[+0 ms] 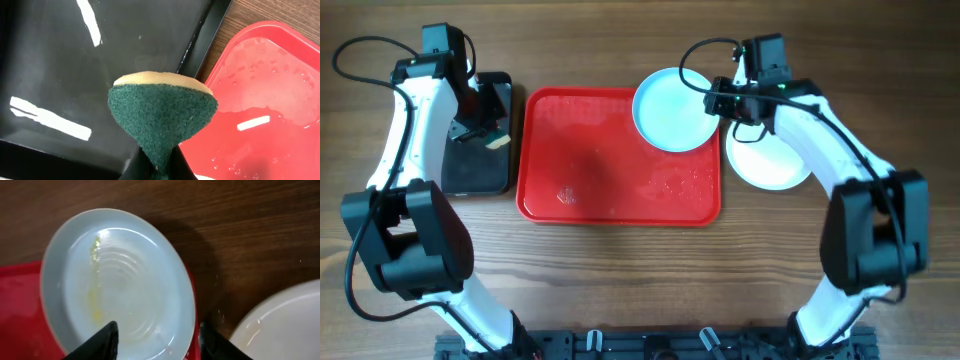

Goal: Clean dirty plates on tray and stack at the side
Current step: 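Move the right gripper to the pale blue plate's rim and grasp it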

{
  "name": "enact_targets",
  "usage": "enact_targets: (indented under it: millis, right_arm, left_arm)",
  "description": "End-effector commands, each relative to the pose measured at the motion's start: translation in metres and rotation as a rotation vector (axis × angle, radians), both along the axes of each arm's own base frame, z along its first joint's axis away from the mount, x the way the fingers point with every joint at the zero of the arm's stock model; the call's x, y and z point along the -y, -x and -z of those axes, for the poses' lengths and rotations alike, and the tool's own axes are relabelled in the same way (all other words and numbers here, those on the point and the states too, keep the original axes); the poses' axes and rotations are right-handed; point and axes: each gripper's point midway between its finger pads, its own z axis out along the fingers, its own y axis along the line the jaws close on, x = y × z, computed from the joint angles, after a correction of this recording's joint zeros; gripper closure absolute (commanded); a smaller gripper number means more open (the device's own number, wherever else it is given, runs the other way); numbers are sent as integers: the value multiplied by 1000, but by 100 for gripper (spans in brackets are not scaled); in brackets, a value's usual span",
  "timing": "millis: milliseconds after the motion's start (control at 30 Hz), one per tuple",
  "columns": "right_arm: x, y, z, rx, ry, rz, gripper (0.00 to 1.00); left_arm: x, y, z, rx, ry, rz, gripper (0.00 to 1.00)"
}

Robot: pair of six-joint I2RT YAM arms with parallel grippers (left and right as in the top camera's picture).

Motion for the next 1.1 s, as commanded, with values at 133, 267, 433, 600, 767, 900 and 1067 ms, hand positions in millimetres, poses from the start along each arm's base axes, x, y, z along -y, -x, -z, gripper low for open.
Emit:
enact_targets:
  millis: [133,267,433,600,767,900,1067]
  right_arm:
    - [2,0,21,-48,66,-25,59]
    - [-1,2,29,-63,86,-30,61]
    - [-2,4,38,-75,121,-25,62]
    - [4,3,41,-75,152,-10,64]
    - [-1,5,41,-78,146,-23,69]
    - [-16,10,41,-75,156,-73,70]
    - [-29,14,41,-61,197,-104,70]
  left_arm:
    - [-3,1,6,-15,-8,-18,96]
    - [-3,1,6,-15,-4,-34,96]
    - [-3,1,6,-15,-4,-36,96]
    - [-3,1,6,-15,-5,-36,96]
    - [-3,1,6,-14,-5,-36,96]
    - [-3,1,6,-14,-4,-36,96]
    - [-3,1,6,-14,-4,-36,96]
